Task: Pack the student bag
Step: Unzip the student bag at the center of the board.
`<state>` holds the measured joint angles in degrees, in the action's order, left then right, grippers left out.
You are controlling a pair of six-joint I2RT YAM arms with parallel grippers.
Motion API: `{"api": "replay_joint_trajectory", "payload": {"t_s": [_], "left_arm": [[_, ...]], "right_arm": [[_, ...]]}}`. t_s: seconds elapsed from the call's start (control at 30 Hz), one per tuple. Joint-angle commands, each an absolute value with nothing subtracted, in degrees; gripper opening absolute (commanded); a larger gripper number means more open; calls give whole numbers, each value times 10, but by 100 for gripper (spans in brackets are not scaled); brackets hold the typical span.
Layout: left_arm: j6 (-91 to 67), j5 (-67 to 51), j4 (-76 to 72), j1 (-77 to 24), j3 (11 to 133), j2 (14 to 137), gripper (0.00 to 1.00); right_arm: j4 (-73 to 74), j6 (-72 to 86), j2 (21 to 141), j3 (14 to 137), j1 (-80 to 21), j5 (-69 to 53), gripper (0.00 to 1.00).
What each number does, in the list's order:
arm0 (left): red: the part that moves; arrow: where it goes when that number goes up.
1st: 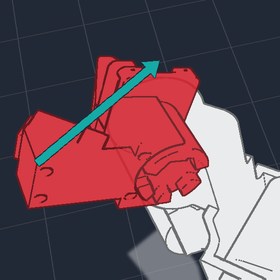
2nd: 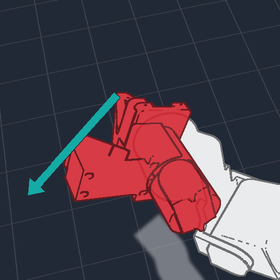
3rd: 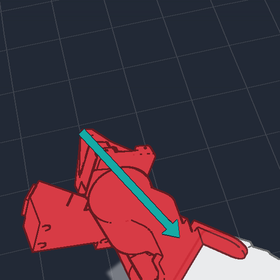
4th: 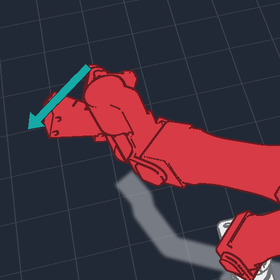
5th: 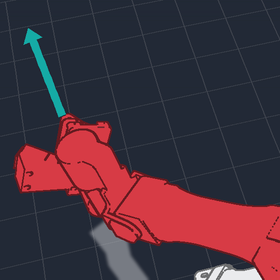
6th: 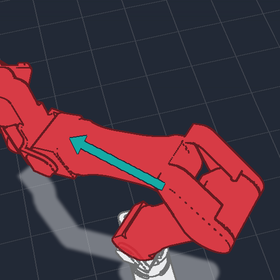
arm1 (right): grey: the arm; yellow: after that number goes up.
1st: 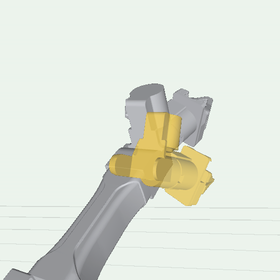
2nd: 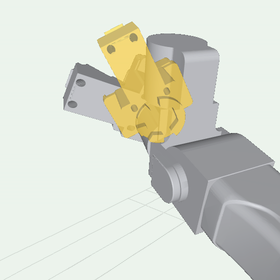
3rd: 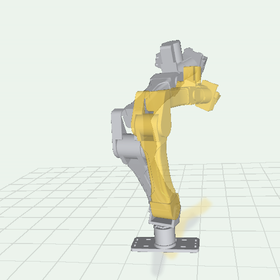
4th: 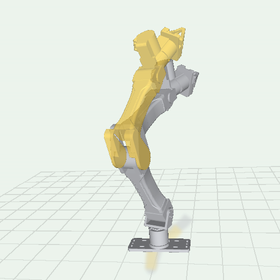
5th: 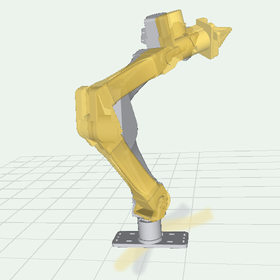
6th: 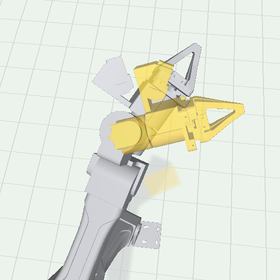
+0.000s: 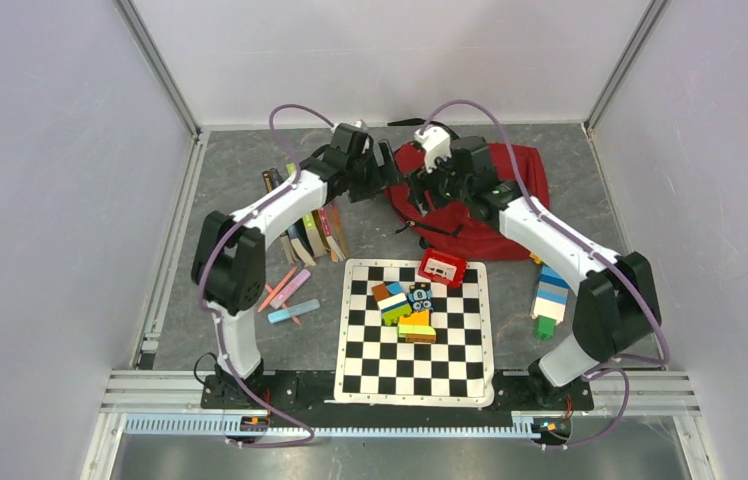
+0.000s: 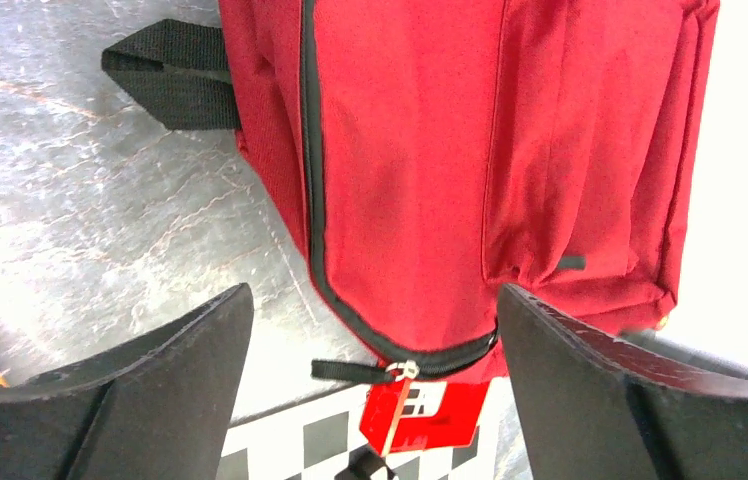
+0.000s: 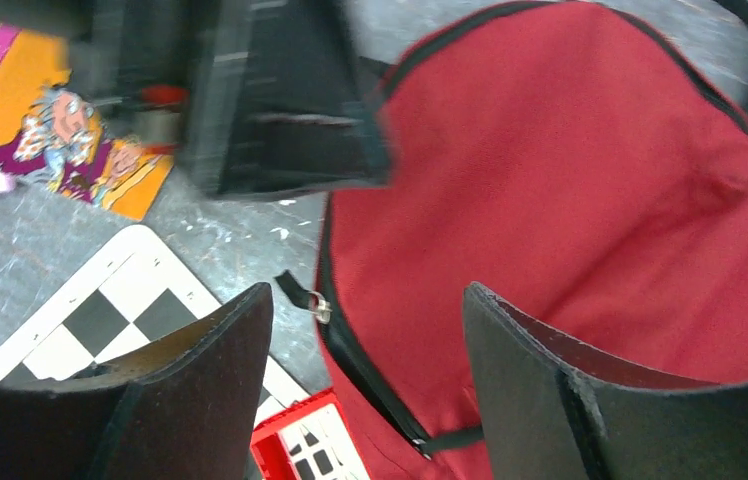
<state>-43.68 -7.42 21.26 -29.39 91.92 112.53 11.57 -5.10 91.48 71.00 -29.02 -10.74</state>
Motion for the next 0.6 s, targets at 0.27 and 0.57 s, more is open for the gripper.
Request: {"api": "replay_joint_trajectory", "payload": {"t_s": [0.27,0.57], "left_arm": [[-256,-231,39,-303,753,990,100],[-213,-289,57,-305,740,996,100]], "right_arm": [[226,51,825,661,-128,35,79],[304,43,788,625,-25,211,86]]}}
